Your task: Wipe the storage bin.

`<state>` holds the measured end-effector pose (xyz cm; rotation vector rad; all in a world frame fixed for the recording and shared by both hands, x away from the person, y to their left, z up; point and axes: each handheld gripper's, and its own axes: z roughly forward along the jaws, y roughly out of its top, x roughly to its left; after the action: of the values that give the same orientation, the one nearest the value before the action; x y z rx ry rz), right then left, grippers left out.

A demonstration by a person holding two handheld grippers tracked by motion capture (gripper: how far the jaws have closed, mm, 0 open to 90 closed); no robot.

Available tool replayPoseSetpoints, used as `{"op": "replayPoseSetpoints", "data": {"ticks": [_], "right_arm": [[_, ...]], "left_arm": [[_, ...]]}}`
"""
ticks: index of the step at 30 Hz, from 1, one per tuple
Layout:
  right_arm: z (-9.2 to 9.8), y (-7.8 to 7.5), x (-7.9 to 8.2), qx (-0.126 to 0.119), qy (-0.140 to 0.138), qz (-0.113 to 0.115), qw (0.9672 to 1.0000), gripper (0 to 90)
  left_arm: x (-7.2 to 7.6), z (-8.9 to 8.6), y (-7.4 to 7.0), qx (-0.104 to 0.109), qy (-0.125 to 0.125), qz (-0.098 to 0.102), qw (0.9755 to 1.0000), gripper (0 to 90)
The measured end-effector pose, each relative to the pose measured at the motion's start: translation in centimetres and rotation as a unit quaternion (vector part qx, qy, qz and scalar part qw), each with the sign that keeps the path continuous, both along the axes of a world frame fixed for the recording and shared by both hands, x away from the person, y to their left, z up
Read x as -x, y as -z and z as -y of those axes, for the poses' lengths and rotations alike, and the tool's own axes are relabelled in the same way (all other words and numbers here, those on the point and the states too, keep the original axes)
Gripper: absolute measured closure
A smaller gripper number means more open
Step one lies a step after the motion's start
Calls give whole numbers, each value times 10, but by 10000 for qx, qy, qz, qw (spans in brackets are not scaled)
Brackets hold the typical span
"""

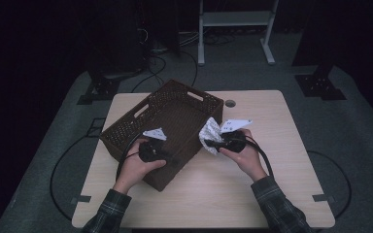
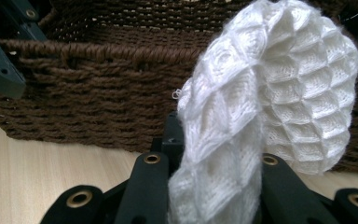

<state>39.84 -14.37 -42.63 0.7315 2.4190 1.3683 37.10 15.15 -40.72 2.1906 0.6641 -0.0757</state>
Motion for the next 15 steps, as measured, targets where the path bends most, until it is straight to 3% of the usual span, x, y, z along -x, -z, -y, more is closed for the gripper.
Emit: {"op": "replayPoseSetpoints", "data": {"ticks": [15], "right_arm": [[2, 31, -7, 172, 137, -371, 9991, 746]], "left_arm": [[0, 0, 0, 16, -17, 6, 10000, 687]]}}
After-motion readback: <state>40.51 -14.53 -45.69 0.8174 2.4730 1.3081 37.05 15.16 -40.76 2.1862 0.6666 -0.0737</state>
